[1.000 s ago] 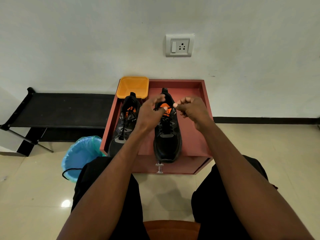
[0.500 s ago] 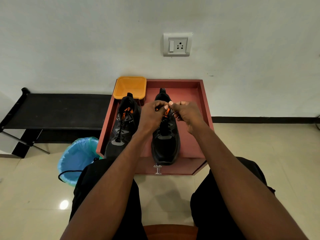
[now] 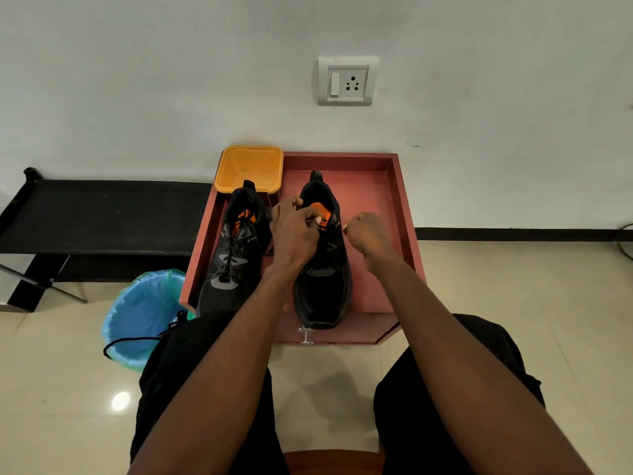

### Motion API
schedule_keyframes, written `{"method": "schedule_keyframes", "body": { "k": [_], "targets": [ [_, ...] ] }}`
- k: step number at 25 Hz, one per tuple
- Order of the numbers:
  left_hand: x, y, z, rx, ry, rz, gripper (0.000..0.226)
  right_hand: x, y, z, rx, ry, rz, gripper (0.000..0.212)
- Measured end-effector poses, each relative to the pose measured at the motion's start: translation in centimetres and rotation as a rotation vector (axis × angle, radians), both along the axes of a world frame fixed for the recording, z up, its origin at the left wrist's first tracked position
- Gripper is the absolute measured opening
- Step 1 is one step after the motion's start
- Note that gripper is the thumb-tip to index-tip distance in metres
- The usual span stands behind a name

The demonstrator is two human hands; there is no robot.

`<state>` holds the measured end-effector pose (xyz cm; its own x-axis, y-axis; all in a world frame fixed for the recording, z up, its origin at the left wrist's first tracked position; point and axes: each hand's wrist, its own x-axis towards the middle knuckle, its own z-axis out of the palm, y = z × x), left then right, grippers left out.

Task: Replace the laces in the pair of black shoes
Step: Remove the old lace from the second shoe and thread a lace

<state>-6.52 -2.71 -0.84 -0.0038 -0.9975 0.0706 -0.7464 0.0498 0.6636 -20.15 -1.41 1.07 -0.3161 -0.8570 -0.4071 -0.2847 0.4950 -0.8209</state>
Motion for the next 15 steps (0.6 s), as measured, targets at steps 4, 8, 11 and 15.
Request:
{"method": "schedule_keyframes", "body": {
  "k": [4,8,11,15],
  "targets": [
    [-0.5,-0.1,0.0,0.048,0.058,0.016,0.022,0.5,-0.3,-0.9,0.031,0.015,0.049,0.01],
    [-0.6,-0.4,-0.5,0.104,0.107,0.034,0.023,0.9,-0.1,-0.8,0.06,0.017,0.114,0.018],
    [-0.9,-0.6,-0.9,0.171,0.157,0.016,0.023,0.7,-0.1,-0.9,0.06,0.029,0.14,0.021],
    [-1.2,-1.0,-1.0,0.188,0.248,0.024,0.021,0.6,0.1,-1.1,0.039,0.074,0.19,0.024]
  ]
}}
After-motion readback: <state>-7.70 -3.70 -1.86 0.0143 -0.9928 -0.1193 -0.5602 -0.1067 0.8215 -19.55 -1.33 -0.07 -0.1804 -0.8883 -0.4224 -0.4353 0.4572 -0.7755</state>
